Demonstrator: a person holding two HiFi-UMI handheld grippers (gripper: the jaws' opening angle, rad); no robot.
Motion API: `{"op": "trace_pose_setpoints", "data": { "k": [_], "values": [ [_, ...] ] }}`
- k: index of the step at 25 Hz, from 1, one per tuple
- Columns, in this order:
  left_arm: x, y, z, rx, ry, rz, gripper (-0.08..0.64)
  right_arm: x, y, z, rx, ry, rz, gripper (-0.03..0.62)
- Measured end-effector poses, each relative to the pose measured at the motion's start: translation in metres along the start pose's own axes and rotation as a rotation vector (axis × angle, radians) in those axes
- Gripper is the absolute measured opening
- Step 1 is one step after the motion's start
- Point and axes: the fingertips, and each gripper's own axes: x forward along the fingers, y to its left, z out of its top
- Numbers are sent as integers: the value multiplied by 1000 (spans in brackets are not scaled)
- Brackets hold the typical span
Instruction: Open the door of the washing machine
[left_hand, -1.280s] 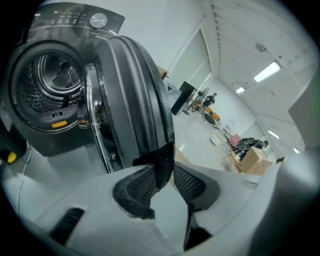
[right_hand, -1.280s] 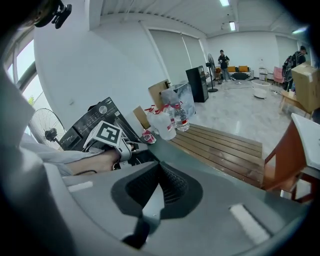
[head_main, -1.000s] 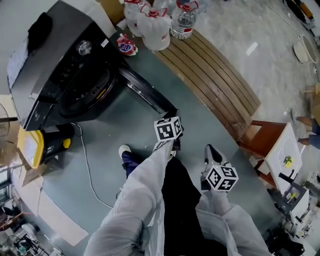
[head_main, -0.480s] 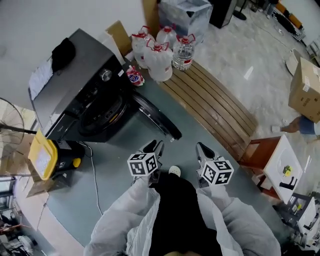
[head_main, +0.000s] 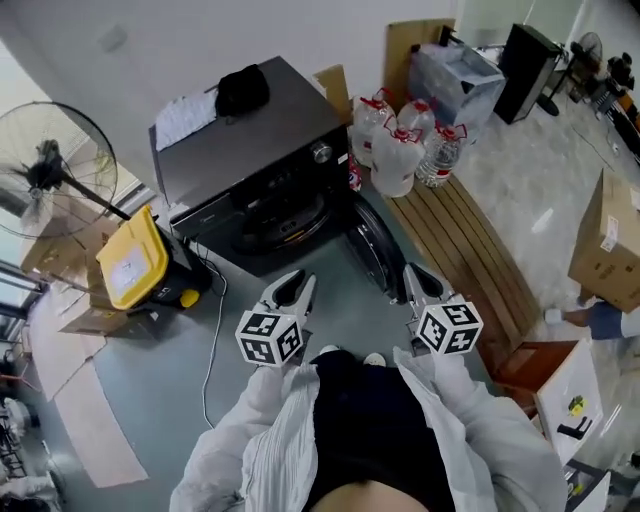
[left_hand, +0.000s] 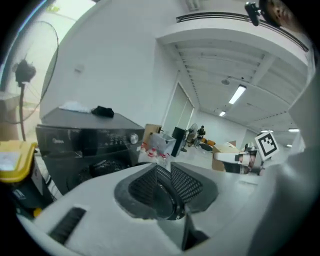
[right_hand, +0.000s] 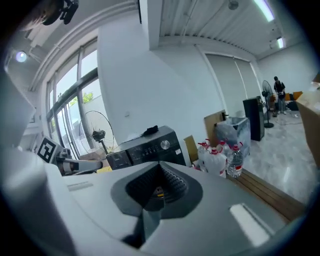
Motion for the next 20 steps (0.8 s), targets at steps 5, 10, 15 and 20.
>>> {"op": "trace_pose_setpoints", "data": {
  "k": [5, 10, 15, 20],
  "values": [
    [-64, 39, 28, 94, -111, 114, 9, 17, 57, 40, -156, -77, 77, 11],
    [-108, 72, 25, 116, -144, 187, -2, 31, 99, 28, -233, -56, 117, 11],
    [-127, 96, 6, 106, -131, 216, -2, 43, 118, 6, -227, -27, 124, 11],
    [-134, 103, -4, 93, -130, 223, -2, 45, 126, -5, -220, -14, 123, 11]
  ]
}}
